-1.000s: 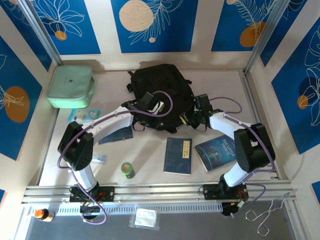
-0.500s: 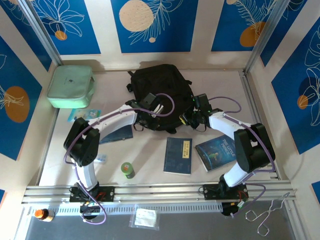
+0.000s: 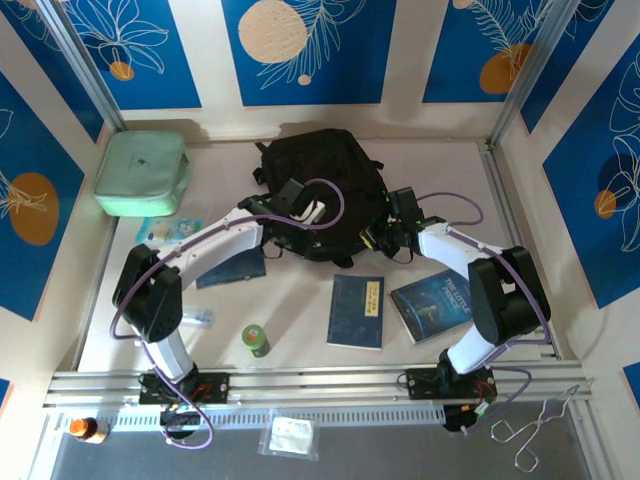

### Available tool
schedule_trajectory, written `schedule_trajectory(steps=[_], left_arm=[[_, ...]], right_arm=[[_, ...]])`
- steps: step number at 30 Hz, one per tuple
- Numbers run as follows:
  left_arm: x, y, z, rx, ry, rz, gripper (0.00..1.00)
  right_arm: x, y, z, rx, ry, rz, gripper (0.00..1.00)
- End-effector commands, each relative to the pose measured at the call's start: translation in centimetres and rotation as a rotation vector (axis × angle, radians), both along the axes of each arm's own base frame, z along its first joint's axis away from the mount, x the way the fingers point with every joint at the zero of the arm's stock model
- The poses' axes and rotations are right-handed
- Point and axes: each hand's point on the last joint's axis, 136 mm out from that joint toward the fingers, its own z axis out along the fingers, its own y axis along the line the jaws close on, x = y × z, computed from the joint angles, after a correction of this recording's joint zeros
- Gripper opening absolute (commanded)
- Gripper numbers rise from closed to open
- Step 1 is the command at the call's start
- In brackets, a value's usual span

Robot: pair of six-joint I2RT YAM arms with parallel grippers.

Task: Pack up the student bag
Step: Unzip the student bag at the top-center of the table.

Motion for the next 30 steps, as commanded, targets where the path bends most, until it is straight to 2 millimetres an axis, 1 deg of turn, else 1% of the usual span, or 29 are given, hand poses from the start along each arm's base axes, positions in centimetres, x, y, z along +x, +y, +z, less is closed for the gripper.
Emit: schedule_trajectory(steps=[1, 3, 6, 9, 12, 14, 20, 25, 30], left_arm=[[-0.8, 3.8, -4.2, 0.196, 0.086, 0.043, 0.00], [-0.5, 3.9, -5.0, 0.217, 0.089, 0.054, 0.00], [0.3, 4.1, -5.6, 0.238, 0.072, 0.069, 0.00], [1.3, 5.4, -5.7, 0.306, 0.038, 0.110, 0.00], [2.1, 6.0, -5.5, 0.334, 0.003, 0.132, 0.00], [2.5, 6.1, -5.3, 0.324, -0.005, 0.144, 0.00], [2.8, 4.8, -5.4, 0.252, -0.003, 0.120, 0.00], [3.9, 6.1, -6.0, 0.252, -0.002, 0.164, 0.00], [5.8, 6.6, -6.5, 0.150, 0.034, 0.214, 0.00]], right_arm=[[0.9, -1.9, 1.5, -0.056, -0.044, -0.053, 0.06], [0.9, -1.9, 1.6, -0.053, -0.046, -0.055, 0.06], [0.7, -2.1, 1.5, -0.055, -0.044, -0.057, 0.06], [0.7, -2.3, 1.4, -0.057, -0.041, -0.060, 0.06], [0.7, -2.4, 1.2, -0.060, -0.038, -0.064, 0.06], [0.7, -2.4, 1.1, -0.061, -0.038, -0.062, 0.06], [0.7, -2.6, 0.8, -0.061, -0.032, -0.067, 0.06], [0.6, -3.1, 1.0, -0.060, -0.038, -0.078, 0.06], [0.6, -3.2, 1.5, -0.053, -0.048, -0.072, 0.06]])
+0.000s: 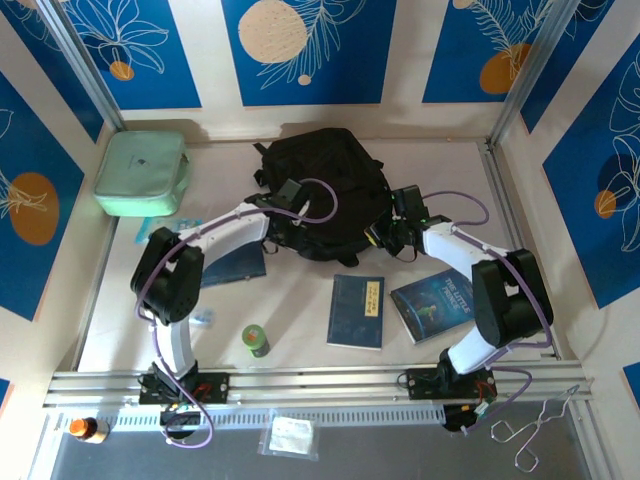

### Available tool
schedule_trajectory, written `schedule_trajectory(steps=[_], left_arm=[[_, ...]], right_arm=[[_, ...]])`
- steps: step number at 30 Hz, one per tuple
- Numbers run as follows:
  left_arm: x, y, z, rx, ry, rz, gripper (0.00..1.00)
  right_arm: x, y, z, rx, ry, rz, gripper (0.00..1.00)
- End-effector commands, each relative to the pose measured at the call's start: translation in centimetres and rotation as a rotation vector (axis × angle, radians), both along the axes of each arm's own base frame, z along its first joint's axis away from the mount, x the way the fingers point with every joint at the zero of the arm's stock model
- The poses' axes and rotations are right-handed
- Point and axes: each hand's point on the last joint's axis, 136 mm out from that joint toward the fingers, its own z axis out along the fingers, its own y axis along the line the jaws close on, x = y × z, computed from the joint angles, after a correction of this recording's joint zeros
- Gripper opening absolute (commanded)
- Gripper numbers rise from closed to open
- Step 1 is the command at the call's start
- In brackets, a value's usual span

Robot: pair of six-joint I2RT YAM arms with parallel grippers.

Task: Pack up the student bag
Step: Unzip the student bag at the top-center of the table.

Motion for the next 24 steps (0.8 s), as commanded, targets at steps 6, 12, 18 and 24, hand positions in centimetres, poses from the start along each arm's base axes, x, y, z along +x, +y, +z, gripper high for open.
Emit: schedule_trajectory(steps=[6, 12, 18, 24], left_arm=[[3.5, 4.5, -2.2, -0.027, 0.070, 0.139, 0.00], [6.6, 7.3, -1.9, -0.028, 0.038, 0.230, 0.00], [9.1, 8.1, -2.4, -0.043, 0.044, 0.282, 0.00], [10.4, 9.4, -2.4, -0.009, 0.016, 0.342, 0.00]], right_arm=[[-0.1, -2.3, 1.0, -0.047, -0.034, -0.046, 0.06], [-0.1, -2.3, 1.2, -0.036, -0.043, -0.047, 0.07], [0.0, -1.1, 1.2, 0.021, -0.050, -0.017, 0.07], [0.1, 0.0, 1.5, 0.063, -0.070, 0.019, 0.08]])
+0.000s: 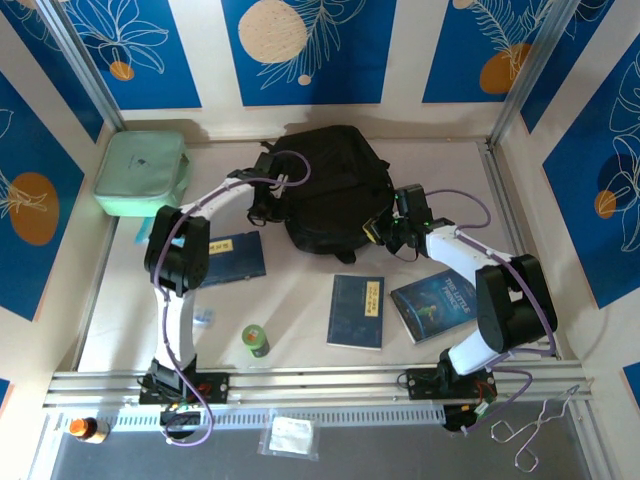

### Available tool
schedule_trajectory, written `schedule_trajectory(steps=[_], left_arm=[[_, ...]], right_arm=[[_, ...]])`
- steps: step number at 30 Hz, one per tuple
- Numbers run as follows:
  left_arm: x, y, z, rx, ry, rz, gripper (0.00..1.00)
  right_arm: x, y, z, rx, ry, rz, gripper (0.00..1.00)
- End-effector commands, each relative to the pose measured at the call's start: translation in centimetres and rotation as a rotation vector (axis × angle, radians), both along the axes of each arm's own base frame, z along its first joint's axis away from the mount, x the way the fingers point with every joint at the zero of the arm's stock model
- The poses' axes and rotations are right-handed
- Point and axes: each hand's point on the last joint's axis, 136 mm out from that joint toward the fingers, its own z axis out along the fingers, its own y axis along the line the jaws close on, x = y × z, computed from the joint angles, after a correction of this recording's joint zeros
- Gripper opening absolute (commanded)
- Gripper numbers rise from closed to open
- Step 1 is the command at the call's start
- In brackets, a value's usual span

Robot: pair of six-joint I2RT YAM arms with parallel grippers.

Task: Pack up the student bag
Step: Unzip the student bag at the top-center of the table, then move the book to the center of the table.

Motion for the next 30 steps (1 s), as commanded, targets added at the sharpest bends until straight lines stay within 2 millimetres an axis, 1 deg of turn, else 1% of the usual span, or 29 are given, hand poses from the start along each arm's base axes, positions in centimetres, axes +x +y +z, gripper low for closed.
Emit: schedule_trajectory(steps=[1, 4, 6, 7, 10, 11, 13, 15, 16, 18, 20, 22, 24, 26, 28, 30], left_arm=[[1.9, 5.8, -0.2, 0.136, -0.021, 0.153, 0.00], [2.3, 6.0, 0.9, 0.135, -0.050, 0.168, 0.00], [2.5, 6.6, 2.2, 0.134, -0.081, 0.199, 0.00], [2.6, 6.9, 2.6, 0.131, -0.095, 0.218, 0.05], [2.7, 8.4, 4.0, 0.133, -0.118, 0.284, 0.11], [2.5, 8.8, 4.3, 0.141, -0.116, 0.299, 0.15], [2.3, 9.3, 4.8, 0.142, -0.117, 0.316, 0.24], [1.9, 9.6, 5.6, 0.127, -0.127, 0.330, 0.33], [1.7, 9.7, 6.1, 0.117, -0.134, 0.335, 0.38], [1.1, 9.3, 7.6, 0.070, -0.148, 0.337, 0.46], [0.2, 8.5, 8.9, 0.000, -0.155, 0.328, 0.51], [-1.0, 7.5, 10.0, -0.087, -0.159, 0.317, 0.54], [-2.4, 6.3, 10.9, -0.189, -0.160, 0.295, 0.57], [-3.8, 5.2, 11.7, -0.277, -0.155, 0.266, 0.62], [-5.3, 4.5, 11.9, -0.340, -0.147, 0.248, 0.68], [-6.9, 3.7, 11.8, -0.403, -0.130, 0.231, 0.75]], right_arm=[[-0.2, -0.4, 0.0, 0.013, -0.002, 0.002, 0.08], [0.1, 1.2, 0.2, 0.055, -0.013, 0.056, 0.10], [0.2, 2.7, 0.3, 0.082, -0.015, 0.098, 0.10], [0.2, 3.4, 0.2, 0.086, -0.012, 0.113, 0.11], [0.3, 5.4, 0.1, 0.097, -0.007, 0.152, 0.12], [0.3, 5.9, 0.2, 0.097, -0.006, 0.165, 0.13], [0.1, 6.3, 0.5, 0.080, -0.012, 0.183, 0.24], [-0.3, 6.0, 1.3, 0.044, -0.035, 0.195, 0.36], [-0.5, 5.6, 1.6, 0.022, -0.047, 0.199, 0.41], [-1.4, 4.4, 2.6, -0.048, -0.072, 0.210, 0.49], [-2.5, 3.1, 3.3, -0.130, -0.093, 0.222, 0.55], [-4.0, 1.5, 3.4, -0.216, -0.088, 0.229, 0.59], [-5.9, 0.1, 2.9, -0.296, -0.064, 0.237, 0.62], [-7.8, -0.7, 2.3, -0.337, -0.040, 0.246, 0.63], [-9.5, -1.1, 1.3, -0.356, -0.002, 0.256, 0.63], [-11.3, -0.9, 0.1, -0.353, 0.045, 0.273, 0.64]])
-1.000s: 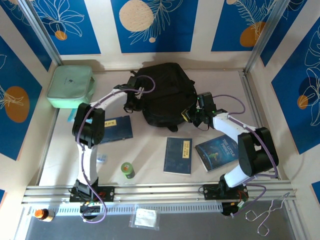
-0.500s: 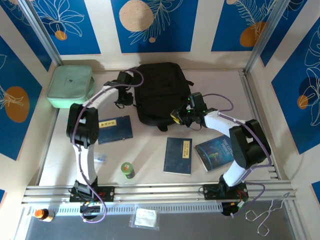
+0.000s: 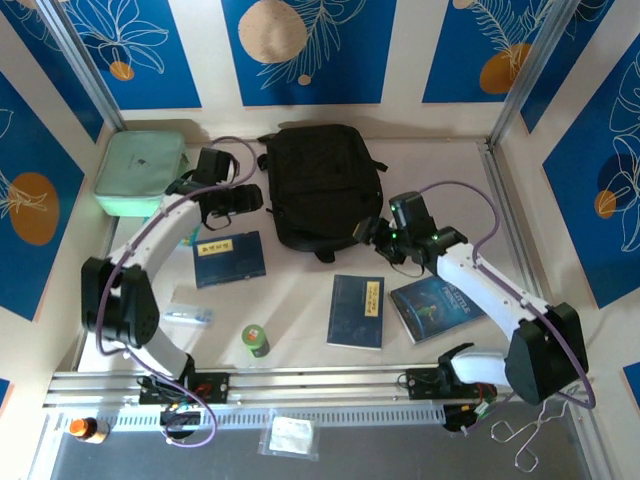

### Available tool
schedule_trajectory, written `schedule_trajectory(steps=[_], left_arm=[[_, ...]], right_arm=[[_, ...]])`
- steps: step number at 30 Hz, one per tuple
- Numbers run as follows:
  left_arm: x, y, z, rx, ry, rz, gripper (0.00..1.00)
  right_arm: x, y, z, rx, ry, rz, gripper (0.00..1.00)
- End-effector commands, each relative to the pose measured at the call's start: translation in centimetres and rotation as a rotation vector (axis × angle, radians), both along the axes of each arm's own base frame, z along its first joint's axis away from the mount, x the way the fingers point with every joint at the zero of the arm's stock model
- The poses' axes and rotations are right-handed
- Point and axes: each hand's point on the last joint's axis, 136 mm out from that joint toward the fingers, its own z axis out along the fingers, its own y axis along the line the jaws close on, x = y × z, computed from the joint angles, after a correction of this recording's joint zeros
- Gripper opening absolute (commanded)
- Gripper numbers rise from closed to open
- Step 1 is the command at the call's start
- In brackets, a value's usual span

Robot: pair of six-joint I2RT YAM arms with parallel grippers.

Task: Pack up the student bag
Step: Move the book to the center of the table.

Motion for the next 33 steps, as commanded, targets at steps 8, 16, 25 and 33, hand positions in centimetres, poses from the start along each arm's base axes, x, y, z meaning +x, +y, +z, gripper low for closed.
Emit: schedule_trajectory(steps=[8, 16, 25, 33], left_arm=[[-6.7, -5.8, -2.1, -0.227, 0.049, -0.176, 0.98], [-9.6, -11.1, -4.8, -0.205, 0.086, -0.282, 1.00], [-12.2, -16.3, -7.7, -0.264, 0.202, -0.239, 0.90], [-13.7, -19.8, -9.6, -0.328, 0.259, -0.162, 0.73]], right_arm=[[-7.2, -0.2, -9.4, -0.086, 0.253, 0.025, 0.64], [-6.0, -0.1, -11.5, -0.097, 0.267, 0.034, 0.62], [-3.1, -1.8, -12.6, -0.138, 0.278, -0.031, 0.56], [-1.0, -1.5, -10.3, -0.164, 0.204, -0.013, 0.52]])
